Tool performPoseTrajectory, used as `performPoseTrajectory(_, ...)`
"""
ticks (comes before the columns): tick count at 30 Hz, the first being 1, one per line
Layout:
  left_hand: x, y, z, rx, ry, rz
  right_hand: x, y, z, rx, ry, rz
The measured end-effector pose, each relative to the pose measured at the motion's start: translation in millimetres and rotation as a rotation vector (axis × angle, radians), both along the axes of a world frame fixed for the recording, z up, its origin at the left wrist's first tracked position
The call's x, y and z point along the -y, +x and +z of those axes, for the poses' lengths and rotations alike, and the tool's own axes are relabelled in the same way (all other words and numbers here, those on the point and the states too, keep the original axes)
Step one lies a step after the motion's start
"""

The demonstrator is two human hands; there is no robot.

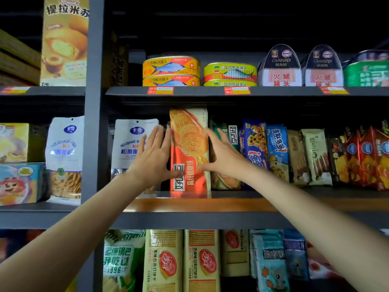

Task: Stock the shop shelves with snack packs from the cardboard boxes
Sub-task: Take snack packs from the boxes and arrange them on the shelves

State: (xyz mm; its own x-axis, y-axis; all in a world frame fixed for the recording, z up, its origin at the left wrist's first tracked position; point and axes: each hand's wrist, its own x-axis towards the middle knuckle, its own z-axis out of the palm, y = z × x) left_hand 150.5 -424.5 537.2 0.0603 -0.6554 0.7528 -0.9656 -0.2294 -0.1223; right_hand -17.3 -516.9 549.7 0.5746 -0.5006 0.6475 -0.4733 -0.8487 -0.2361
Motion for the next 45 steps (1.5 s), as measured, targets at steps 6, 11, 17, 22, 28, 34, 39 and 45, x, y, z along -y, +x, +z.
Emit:
performPoseTrajectory(6,-2,5,-3,-0.065,-0.158,-0.009,3,1,-4,-0.058,-0.045,-0.018)
performPoseTrajectory(11,-2,8,-8,-0.128,-0.099,0.018,-2,9,-18,-0.190,0.001,-0.025)
performPoseTrajectory(17,0,10,-10,0.060,-0.016,0.055,-7,15,-21,-0.194,0.012,0.001)
performPoseTrajectory(22,4,16,-4,0.042,0.029,0.039,-10,22,-25,-0.151,0.011,0.000)
performPoseTrajectory(28,3,18,1,0.118,0.075,0.099,-9,22,-27,-0.157,-0.030,0.014)
performPoseTrajectory(34,1,19,0,0.126,0.031,0.069,-3,10,-13,-0.020,-0.039,0.068)
performPoseTrajectory(39,6,18,-1,0.186,0.087,0.058,12,5,-3,-0.022,0.117,0.022)
performPoseTrajectory(45,15,14,-1,0.226,0.082,0.058,14,15,-6,0.114,0.231,0.089)
